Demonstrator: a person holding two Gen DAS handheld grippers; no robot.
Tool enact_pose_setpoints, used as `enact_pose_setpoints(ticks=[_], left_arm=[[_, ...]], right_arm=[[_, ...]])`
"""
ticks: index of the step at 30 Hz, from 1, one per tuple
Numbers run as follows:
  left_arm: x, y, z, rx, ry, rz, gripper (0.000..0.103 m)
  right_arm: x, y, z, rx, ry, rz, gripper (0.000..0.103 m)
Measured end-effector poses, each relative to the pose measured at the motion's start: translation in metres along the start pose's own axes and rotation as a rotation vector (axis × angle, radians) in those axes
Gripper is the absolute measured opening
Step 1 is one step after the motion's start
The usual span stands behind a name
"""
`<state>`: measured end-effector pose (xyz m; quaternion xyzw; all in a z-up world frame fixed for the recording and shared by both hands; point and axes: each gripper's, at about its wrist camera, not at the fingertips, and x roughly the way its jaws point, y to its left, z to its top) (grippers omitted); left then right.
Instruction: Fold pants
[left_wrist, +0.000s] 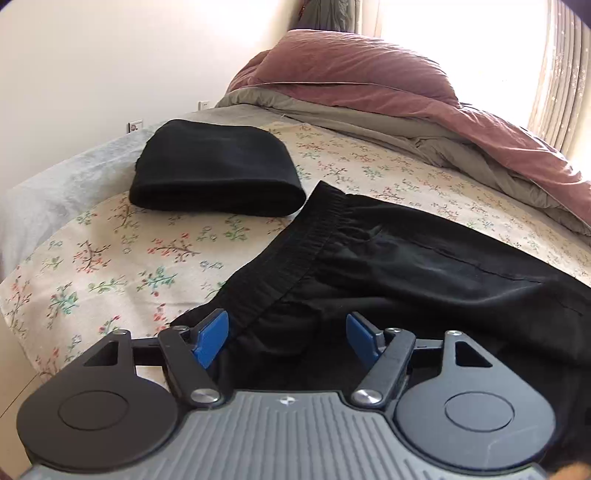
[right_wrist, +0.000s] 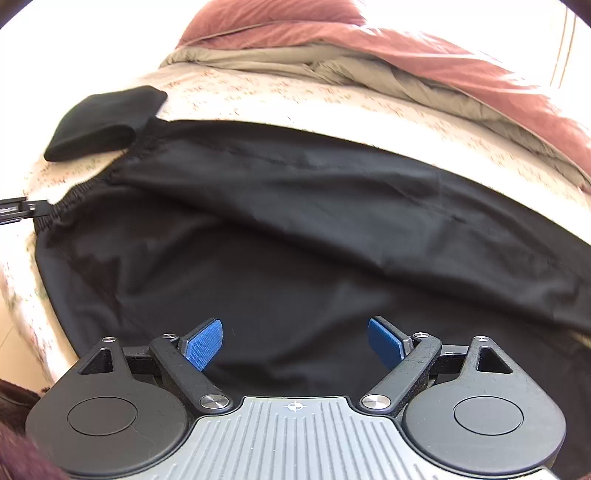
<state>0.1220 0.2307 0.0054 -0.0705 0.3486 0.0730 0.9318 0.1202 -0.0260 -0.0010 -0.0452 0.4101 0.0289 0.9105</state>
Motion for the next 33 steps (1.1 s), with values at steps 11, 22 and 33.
enact_pose_setpoints(ticks=[11,22,33], left_arm=[[0.052,-0.038,-0.006,-0.080,0.136,-0.081,0.099],[0.077,-0.039,0.007,-0.146,0.209,-0.074,0.103],[0.094,-0.041,0.001,-0.132,0.223,-0.061,0.103]], right_arm=[[0.036,0.023,0.098,-0.198,-0.003,0.054,0.090],[0.130,0.040,0.164,-0.370,-0.012,0.142,0.090],[0.205,0.026,0.197,-0.450,-0.035,0.113,0.090]])
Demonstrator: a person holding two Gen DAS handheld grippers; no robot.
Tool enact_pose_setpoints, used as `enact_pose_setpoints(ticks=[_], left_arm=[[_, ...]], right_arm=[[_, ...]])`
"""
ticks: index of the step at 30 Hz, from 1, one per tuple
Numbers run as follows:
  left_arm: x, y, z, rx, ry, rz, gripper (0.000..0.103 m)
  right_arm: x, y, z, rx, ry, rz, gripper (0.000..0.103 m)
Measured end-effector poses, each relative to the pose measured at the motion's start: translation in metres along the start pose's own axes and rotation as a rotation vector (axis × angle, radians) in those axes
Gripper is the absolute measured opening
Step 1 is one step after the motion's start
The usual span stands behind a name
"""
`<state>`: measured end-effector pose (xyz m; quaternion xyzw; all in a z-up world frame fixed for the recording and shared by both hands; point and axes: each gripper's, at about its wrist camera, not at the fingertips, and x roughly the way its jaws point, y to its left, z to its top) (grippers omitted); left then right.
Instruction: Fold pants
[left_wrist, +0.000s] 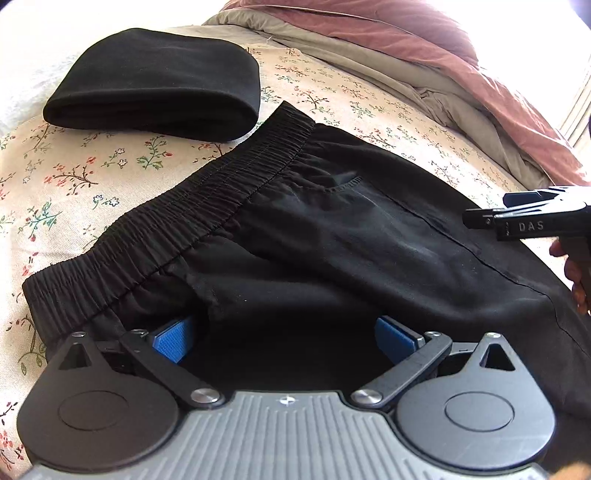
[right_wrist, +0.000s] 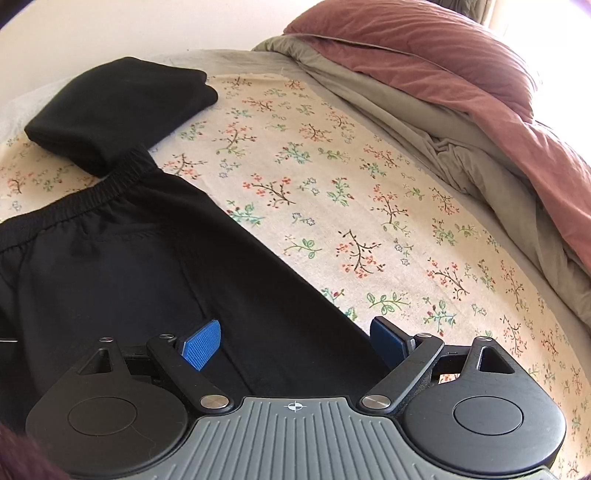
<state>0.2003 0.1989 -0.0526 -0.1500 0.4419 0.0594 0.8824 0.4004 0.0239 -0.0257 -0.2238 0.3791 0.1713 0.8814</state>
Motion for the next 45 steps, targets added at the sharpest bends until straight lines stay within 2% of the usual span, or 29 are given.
enact_pose_setpoints(ticks=[3,5,8,11,13,15,16,19,26,30,34,39,45], left_arm=[[0.002,-0.002,0.000,0.022,0.000,0.012,0.103],[0.002,-0.002,-0.001,0.030,0.001,0.017,0.103],[0.003,-0.003,-0.001,0.033,0.002,0.023,0.103],[0.003,-0.002,-0.001,0.034,0.002,0.028,0.103],[0.003,-0.003,-0.002,0.036,0.003,0.029,0.103],[0.003,-0.003,-0.001,0.035,0.005,0.029,0.103],[0.003,-0.003,-0.001,0.034,0.006,0.028,0.103],[0.003,-0.001,0.001,0.025,0.011,0.020,0.103],[-0.005,0.012,0.004,-0.006,0.005,-0.022,0.103],[-0.019,0.022,0.005,-0.013,-0.026,-0.053,0.103],[-0.035,0.035,0.002,-0.010,-0.067,-0.079,0.103],[-0.049,0.056,0.000,-0.042,-0.103,-0.155,0.103],[-0.053,0.083,-0.008,-0.099,-0.099,-0.304,0.091]], right_arm=[[0.020,-0.015,0.006,0.044,0.013,-0.009,0.089],[0.031,-0.022,0.008,0.064,0.038,0.020,0.087],[0.041,-0.026,0.008,0.061,0.050,0.052,0.075],[0.047,-0.030,0.008,0.093,0.062,0.103,0.054],[0.046,-0.031,0.009,0.119,0.061,0.132,0.017],[0.043,-0.027,0.011,0.106,0.072,0.132,0.004],[0.039,-0.023,0.012,0.084,0.072,0.122,0.002],[0.020,-0.014,0.015,0.056,0.049,0.086,0.000],[-0.061,0.017,0.024,-0.016,-0.040,0.015,0.000],[-0.109,0.047,0.019,-0.038,-0.078,-0.004,0.000],[-0.145,0.085,0.001,-0.060,-0.100,-0.003,0.000],[-0.170,0.128,-0.028,-0.050,-0.114,0.027,0.000],[-0.166,0.180,-0.078,-0.034,-0.076,0.072,0.000]])
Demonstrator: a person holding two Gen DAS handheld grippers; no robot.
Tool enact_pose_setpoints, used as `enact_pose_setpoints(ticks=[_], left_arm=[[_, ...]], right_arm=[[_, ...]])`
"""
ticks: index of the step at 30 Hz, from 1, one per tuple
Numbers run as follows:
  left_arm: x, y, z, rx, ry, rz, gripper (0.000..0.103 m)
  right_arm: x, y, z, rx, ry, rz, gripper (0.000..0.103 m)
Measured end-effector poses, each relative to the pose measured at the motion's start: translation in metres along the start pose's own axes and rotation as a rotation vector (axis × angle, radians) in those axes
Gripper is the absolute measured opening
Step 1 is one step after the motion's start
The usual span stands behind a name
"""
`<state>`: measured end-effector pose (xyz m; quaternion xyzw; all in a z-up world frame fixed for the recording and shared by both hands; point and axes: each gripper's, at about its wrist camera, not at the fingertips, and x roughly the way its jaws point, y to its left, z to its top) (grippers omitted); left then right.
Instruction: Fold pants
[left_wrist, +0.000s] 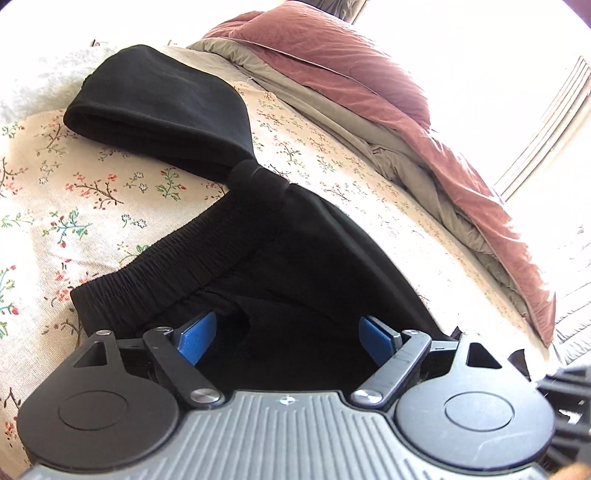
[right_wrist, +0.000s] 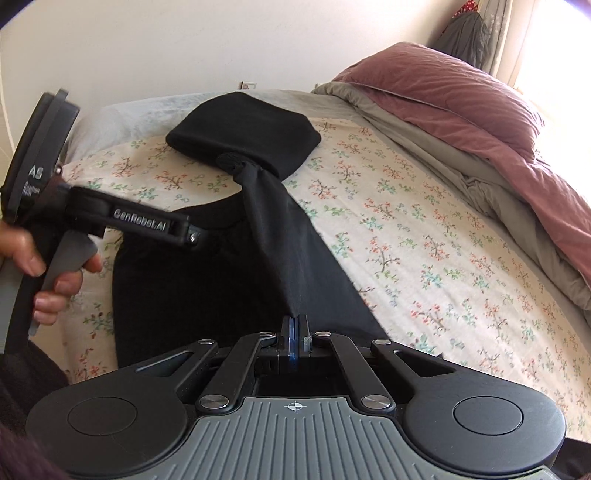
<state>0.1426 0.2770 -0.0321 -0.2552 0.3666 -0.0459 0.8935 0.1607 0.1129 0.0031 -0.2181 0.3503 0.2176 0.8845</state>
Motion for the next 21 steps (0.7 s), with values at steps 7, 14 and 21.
enact_pose_setpoints(ticks=[7,14,21], left_arm=[[0.014,0.017,-0.013,-0.049,0.110,-0.079,0.066],[0.025,0.021,-0.013,-0.110,0.134,-0.088,0.059],[0.025,0.019,-0.017,-0.105,0.131,-0.114,0.049]], right_arm=[[0.036,0.034,-0.049,0.052,0.081,0.019,0.000],[0.050,0.049,-0.061,0.055,0.088,-0.024,0.005],[0.016,0.012,-0.046,0.190,0.088,-0.016,0.033]])
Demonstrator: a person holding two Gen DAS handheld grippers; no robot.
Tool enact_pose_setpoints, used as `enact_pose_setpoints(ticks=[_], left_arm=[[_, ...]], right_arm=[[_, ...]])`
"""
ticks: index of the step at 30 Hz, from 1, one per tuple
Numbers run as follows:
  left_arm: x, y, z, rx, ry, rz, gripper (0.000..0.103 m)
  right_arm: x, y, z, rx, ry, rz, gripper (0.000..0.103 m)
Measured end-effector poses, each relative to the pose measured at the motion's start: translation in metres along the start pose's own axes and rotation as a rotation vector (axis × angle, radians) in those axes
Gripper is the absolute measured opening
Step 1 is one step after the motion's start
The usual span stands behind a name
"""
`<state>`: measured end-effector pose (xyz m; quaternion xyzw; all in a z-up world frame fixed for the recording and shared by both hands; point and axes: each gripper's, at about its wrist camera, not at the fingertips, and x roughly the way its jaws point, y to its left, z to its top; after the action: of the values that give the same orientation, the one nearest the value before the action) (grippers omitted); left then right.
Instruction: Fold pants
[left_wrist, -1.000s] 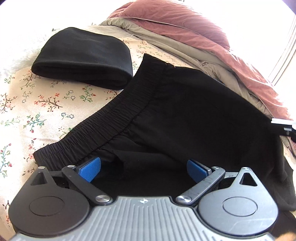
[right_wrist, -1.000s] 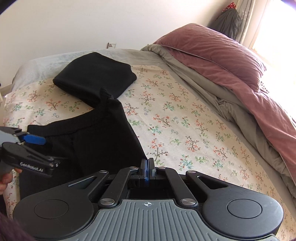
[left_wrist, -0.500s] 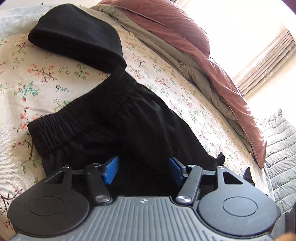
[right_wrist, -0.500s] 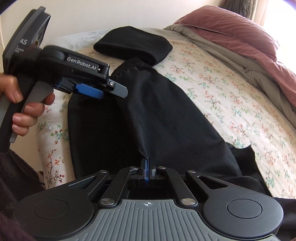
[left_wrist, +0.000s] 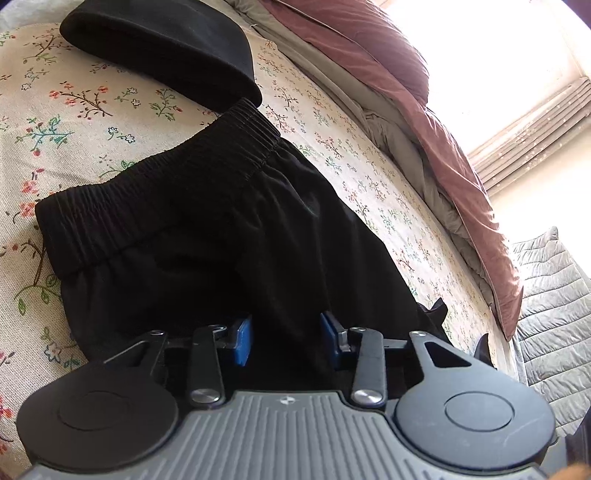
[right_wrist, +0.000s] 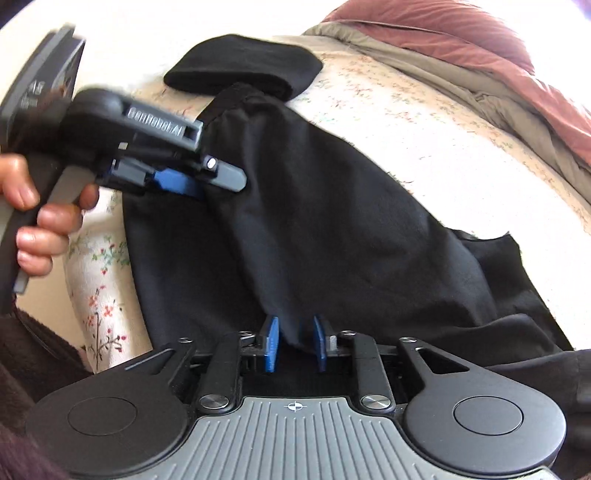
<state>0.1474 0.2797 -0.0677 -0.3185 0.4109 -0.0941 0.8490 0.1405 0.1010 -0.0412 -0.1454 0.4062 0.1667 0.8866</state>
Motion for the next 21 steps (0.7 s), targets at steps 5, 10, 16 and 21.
enact_pose_setpoints(ticks=[5,10,16,21], left_arm=[[0.002,0.001,0.003,-0.013,-0.021,-0.010,0.042],[0.009,0.000,0.004,-0.013,-0.026,0.001,0.034],[0.009,-0.011,0.005,0.027,-0.068,0.040,0.018],[-0.001,-0.025,0.006,0.093,-0.119,0.059,0.011]], right_arm=[[-0.023,-0.064,0.014,0.138,-0.017,-0.171,0.051],[-0.017,-0.130,0.013,0.321,0.014,-0.365,0.059],[0.014,-0.186,-0.008,0.474,0.097,-0.537,0.059],[0.021,-0.203,-0.028,0.543,0.119,-0.606,0.045]])
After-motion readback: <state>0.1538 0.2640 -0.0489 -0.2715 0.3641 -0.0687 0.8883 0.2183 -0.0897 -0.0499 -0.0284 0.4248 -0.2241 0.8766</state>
